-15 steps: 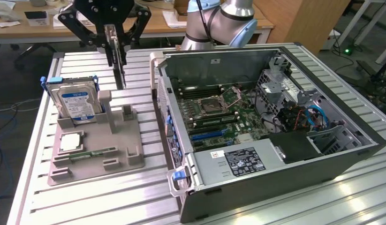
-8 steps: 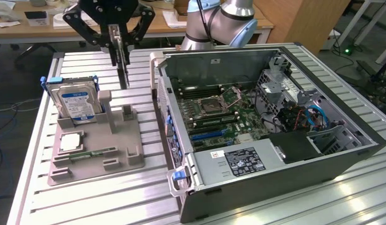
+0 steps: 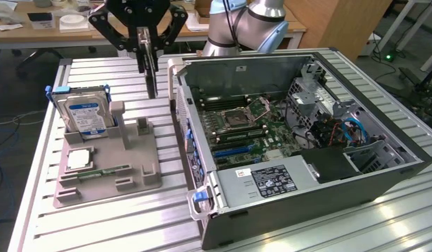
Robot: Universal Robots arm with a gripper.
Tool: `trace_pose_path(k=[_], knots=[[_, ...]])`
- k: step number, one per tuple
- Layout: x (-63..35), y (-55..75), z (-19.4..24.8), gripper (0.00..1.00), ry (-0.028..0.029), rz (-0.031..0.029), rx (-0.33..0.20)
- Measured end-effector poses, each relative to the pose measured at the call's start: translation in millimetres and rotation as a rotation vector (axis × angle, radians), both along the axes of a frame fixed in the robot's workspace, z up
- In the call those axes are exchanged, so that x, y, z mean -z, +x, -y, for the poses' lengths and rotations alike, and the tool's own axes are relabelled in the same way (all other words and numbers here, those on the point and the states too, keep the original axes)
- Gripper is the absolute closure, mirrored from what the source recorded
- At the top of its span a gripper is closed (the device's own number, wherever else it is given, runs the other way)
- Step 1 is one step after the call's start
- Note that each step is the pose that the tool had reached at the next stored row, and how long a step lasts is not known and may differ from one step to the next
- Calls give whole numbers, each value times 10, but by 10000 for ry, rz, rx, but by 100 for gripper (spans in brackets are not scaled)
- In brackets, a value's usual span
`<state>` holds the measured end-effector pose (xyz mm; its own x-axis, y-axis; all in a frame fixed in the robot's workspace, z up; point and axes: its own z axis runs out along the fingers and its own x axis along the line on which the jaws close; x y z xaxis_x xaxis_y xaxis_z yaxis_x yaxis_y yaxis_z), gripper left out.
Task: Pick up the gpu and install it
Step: 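Pick up the gpu and move the gpu toward the slot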
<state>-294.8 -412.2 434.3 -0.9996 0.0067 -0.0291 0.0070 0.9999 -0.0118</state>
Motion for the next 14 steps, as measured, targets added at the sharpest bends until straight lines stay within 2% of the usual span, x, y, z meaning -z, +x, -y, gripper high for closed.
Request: trace_pose_path(k=[4,14], knots=[[2,25,0,73,0,-1,241],[3,191,0,73,0,0,247]])
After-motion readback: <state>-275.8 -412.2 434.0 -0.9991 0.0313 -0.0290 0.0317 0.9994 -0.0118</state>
